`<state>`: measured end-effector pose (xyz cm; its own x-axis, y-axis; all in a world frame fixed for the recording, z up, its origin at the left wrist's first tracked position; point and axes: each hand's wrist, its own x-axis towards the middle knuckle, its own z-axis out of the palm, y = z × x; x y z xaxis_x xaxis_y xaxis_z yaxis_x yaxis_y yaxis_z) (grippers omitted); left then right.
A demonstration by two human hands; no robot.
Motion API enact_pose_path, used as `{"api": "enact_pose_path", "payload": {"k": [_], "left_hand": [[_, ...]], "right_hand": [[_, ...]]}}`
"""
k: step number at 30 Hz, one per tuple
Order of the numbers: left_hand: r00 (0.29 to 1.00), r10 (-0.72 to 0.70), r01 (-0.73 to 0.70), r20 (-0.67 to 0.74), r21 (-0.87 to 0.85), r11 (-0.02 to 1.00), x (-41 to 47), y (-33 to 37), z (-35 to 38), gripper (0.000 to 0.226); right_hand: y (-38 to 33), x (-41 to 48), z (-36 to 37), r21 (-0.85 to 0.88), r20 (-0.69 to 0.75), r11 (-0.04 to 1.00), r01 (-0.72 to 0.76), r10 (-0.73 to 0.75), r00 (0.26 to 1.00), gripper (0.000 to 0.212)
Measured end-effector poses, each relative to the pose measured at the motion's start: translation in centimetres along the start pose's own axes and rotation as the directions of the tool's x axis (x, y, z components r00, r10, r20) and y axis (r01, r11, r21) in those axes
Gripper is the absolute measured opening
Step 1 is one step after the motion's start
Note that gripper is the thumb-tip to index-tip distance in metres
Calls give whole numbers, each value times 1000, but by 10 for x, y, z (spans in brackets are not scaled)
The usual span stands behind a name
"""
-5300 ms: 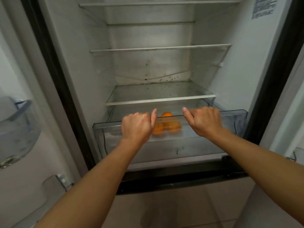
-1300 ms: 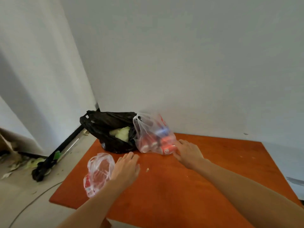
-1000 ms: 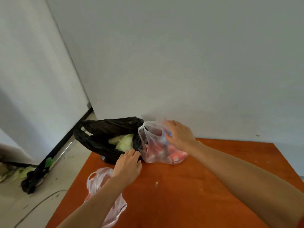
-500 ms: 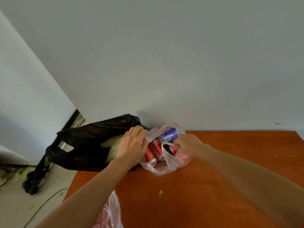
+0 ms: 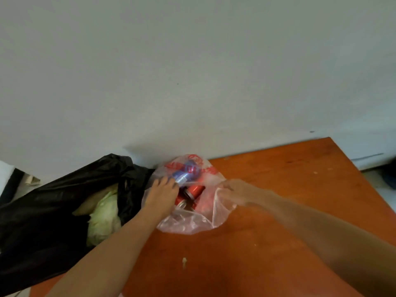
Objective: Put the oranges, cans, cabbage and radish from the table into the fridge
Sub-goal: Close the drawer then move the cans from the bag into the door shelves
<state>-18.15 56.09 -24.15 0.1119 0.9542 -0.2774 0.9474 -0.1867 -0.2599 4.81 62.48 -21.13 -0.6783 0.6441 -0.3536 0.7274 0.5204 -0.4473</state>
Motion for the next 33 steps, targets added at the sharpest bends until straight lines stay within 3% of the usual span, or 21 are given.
{"api": "enact_pose_path", "payload": {"k": [4,7,11,14,17,19,23,30,31,33], "left_hand": [[999,-31,29,-25,-57,998,27,-18,6,45],[999,-37,40,17,-174,984,47,-27,9,49],[996,-31,62,82,-423,904,70,-34,27,53],[984,12,90,178,-557,825,80,-38,34,77],[966,41,121,255,-584,802,82,-37,33,107],[970,2,138,241,-562,815,83,-30,33,108],[993,-91,113,68,-511,852,81,-15,46,91],[993,-99,35,-61,-654,756,64,0,46,66],[993,-100,31,-63,-677,735,62,-1,47,64],[990,-131,44,-58,-749,661,57,-5,46,63]], "right_hand": [[-18,30,-1,-11,-75,993,114,-114,991,39],[-17,72,10,-53,-128,998,-39,32,991,39],[2,107,20,-38,-147,991,-126,119,982,72],[14,119,25,28,-108,991,-135,137,985,90],[26,117,38,92,-67,982,-165,171,983,106],[34,110,51,97,-42,974,-205,210,977,102],[42,92,63,110,-35,966,-232,237,971,88],[49,41,75,351,68,895,-274,268,961,66],[47,37,73,304,35,916,-262,265,964,64],[44,34,70,110,-234,982,-157,179,956,48]]}}
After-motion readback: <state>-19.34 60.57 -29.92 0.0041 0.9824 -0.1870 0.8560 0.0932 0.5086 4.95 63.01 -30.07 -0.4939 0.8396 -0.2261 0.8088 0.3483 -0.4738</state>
